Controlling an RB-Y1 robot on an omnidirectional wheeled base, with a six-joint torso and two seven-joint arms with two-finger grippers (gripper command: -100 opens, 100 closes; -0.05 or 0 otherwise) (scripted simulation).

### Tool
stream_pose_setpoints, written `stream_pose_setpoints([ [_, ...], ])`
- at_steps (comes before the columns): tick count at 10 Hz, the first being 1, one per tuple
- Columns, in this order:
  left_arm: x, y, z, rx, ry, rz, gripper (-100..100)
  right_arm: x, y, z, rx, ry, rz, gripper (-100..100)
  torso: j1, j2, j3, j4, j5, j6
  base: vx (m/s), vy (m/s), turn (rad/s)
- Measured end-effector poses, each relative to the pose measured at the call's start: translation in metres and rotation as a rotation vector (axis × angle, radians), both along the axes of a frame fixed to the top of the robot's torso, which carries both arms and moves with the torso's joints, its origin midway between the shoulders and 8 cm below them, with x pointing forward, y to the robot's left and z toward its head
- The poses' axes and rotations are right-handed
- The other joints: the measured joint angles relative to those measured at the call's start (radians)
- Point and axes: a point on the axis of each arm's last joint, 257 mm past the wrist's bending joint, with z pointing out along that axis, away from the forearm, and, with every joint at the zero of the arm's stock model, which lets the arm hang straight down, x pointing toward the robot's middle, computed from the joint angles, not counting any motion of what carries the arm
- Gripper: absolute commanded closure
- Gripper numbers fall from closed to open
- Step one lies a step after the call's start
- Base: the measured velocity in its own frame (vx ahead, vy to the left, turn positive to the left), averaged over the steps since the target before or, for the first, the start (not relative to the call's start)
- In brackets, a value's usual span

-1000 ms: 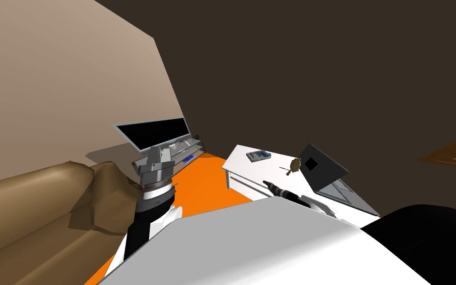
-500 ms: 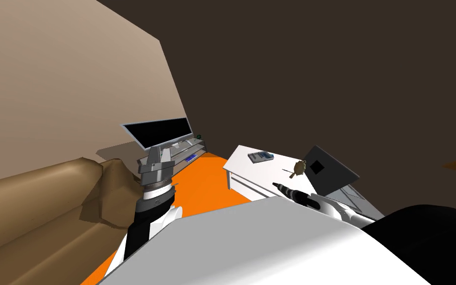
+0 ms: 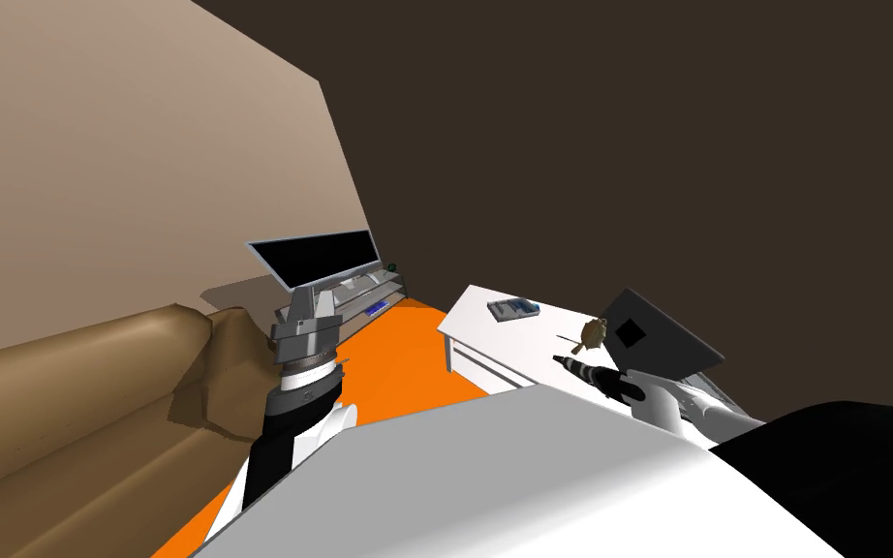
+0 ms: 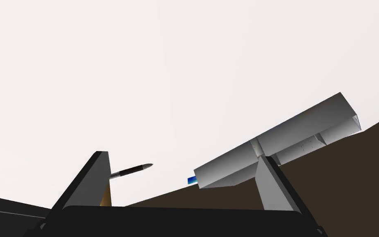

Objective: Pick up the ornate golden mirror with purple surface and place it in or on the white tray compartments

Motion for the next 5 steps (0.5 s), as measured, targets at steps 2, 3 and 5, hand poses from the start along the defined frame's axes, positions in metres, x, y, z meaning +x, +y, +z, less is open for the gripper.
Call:
stream_pose_setpoints([
  [2, 0.000, 0.000, 0.000, 0.000, 0.000, 0.000, 0, -0.002, -0.035, 0.021, -0.091, 0.030, -0.010, -100, 0.000, 0.000, 0.000, 0.000, 0.000, 0.000, 0.015, -0.030, 0.032],
  [3, 0.000, 0.000, 0.000, 0.000, 0.000, 0.000, 0, -0.005, -0.052, 0.027, -0.121, 0.040, -0.016, -100, 0.000, 0.000, 0.000, 0.000, 0.000, 0.000, 0.015, -0.027, 0.019],
  [5, 0.000, 0.000, 0.000, 0.000, 0.000, 0.000, 0, -0.003, -0.082, 0.043, -0.190, 0.057, -0.023, -100, 0.000, 0.000, 0.000, 0.000, 0.000, 0.000, 0.025, -0.040, 0.036],
])
